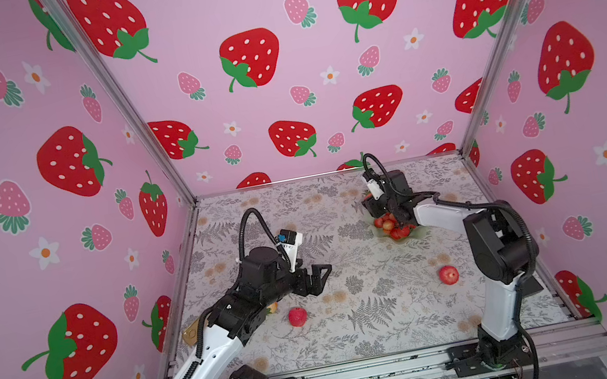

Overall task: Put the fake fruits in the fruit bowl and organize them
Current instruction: 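Carry the large strawberry with the right gripper into the bowl and release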

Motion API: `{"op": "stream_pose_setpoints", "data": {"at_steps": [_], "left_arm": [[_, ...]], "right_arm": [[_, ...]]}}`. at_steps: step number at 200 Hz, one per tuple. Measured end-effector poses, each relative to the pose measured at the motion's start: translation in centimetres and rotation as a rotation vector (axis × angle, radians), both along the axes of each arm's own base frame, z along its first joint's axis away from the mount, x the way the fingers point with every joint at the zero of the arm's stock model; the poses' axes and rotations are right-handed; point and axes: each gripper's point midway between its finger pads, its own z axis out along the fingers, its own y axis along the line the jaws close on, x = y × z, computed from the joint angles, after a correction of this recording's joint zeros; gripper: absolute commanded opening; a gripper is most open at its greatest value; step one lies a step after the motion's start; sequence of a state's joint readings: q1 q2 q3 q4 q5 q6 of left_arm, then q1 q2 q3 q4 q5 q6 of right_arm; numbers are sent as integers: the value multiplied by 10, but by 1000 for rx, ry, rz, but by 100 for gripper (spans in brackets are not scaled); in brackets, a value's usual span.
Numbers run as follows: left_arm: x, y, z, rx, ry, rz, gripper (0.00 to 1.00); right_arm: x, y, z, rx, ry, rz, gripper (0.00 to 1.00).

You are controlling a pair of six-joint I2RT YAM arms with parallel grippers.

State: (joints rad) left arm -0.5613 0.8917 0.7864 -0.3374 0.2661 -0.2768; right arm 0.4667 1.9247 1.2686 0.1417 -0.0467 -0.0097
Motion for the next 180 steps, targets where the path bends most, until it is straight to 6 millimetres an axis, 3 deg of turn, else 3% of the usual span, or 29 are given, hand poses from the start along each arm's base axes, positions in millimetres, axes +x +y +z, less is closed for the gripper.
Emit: {"op": "stream_pose_setpoints", "data": {"at_steps": [38, 82, 103, 113, 154, 180], "left_arm": [[-2, 0, 5, 6, -30, -5, 99], [0, 1, 1, 22, -25, 3, 99], [5, 5, -2, 45, -21, 33, 99], [8, 10, -2, 70, -19, 64, 99], [24, 36, -4, 203, 7, 216, 99], [31, 49, -18, 289, 74, 289, 99]], "right_arm": [[-3, -8, -17, -24, 17, -16, 42], [3, -12, -19, -31, 0, -26, 45], [5, -15, -23, -44, -1, -36, 51], [6, -16, -23, -49, -3, -37, 59], [5, -19, -26, -70, -12, -41, 67], [0, -24, -29, -82, -7, -46, 75]]}}
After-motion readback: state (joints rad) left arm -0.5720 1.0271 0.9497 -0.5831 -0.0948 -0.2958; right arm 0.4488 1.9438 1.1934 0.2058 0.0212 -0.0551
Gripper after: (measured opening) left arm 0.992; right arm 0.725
